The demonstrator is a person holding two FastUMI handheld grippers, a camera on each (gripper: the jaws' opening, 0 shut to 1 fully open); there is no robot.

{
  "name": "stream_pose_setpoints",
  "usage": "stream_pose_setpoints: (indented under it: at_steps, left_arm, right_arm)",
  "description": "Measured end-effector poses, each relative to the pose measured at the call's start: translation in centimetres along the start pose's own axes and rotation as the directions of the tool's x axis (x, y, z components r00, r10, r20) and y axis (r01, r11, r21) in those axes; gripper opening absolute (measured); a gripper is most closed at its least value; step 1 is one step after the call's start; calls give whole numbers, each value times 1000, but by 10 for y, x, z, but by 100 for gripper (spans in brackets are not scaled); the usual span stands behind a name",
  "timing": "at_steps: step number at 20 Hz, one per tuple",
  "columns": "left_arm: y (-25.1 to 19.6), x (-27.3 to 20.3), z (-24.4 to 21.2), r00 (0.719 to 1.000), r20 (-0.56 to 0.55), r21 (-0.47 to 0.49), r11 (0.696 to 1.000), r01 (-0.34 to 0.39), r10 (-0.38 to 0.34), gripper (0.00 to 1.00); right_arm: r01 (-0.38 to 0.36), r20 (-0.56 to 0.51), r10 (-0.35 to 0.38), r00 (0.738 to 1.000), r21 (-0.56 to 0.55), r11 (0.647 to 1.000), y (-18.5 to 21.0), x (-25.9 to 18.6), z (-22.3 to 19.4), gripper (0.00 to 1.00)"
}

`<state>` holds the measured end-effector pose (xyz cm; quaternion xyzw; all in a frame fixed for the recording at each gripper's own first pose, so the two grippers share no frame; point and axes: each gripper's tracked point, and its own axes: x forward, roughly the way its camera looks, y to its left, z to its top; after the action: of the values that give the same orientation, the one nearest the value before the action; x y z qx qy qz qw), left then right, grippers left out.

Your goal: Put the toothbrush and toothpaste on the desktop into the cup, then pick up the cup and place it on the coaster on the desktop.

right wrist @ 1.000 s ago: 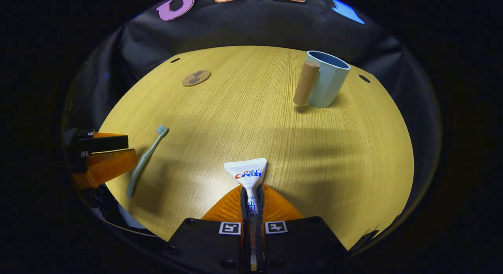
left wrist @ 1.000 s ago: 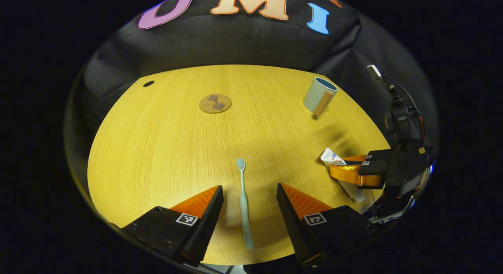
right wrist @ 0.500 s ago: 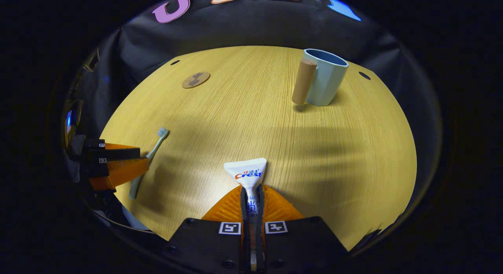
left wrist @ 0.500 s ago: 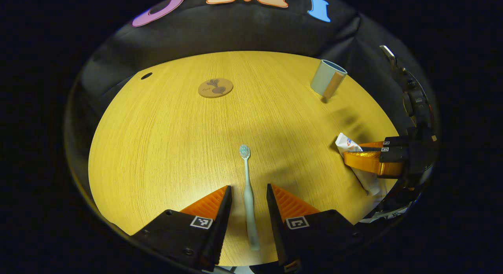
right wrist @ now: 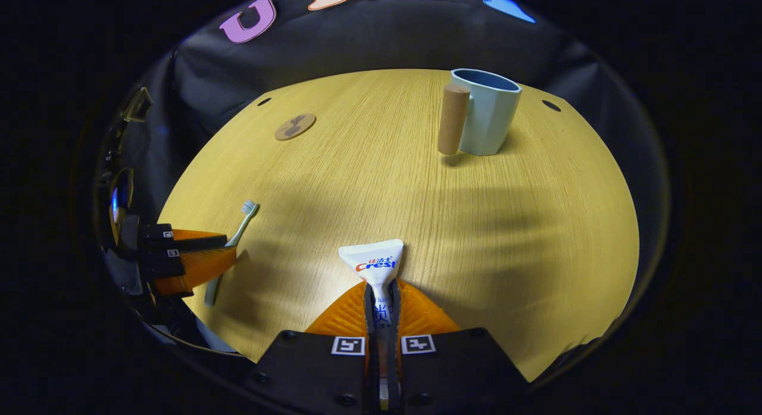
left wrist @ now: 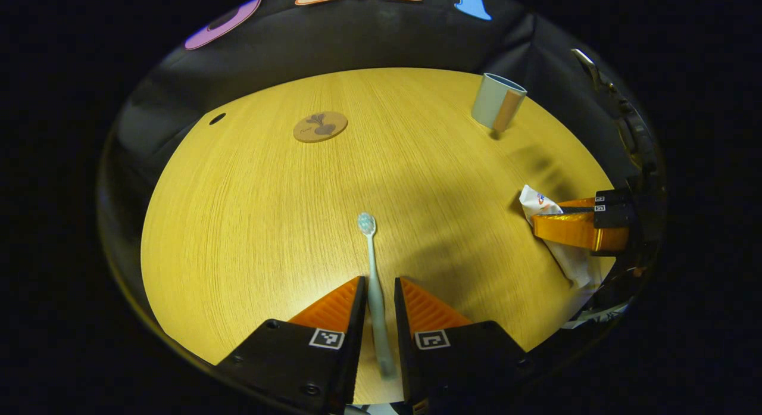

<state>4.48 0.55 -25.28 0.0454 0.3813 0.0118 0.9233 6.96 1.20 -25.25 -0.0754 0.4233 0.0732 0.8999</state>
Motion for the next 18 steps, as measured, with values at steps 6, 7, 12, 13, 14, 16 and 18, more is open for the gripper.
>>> stream_pose_setpoints:
  at_steps: [6,7,12,13,14,16,18]
  left_arm:
    - [-3,-1,0,1000,-1,-18,1000,6,-6,23]
    - [-3,0,0,1000,0,-22,1000,4,-4,10]
    - [-3,1,2,1000,7,-22,999,27,-27,0]
    - [-3,1,3,999,21,-30,999,27,-26,0]
    - [-2,1,4,999,34,-32,999,22,-21,0]
    - [-1,-3,6,999,51,-36,999,12,-11,0]
    - [0,-9,12,997,75,-60,998,11,-7,0]
  right_arm:
    - [-5,1,5,1000,11,1000,1,-1,4,8]
    - [-4,2,4,1000,9,1000,1,-2,4,8]
    - [-4,0,4,1000,-3,1000,0,0,4,8]
    - [-3,0,3,1000,-2,1000,0,0,4,8]
    - [-3,0,3,1000,-3,1000,0,0,4,8]
    - [-2,1,2,1000,-6,1000,0,0,4,8]
    - [1,1,-1,1000,-10,1000,0,0,4,8]
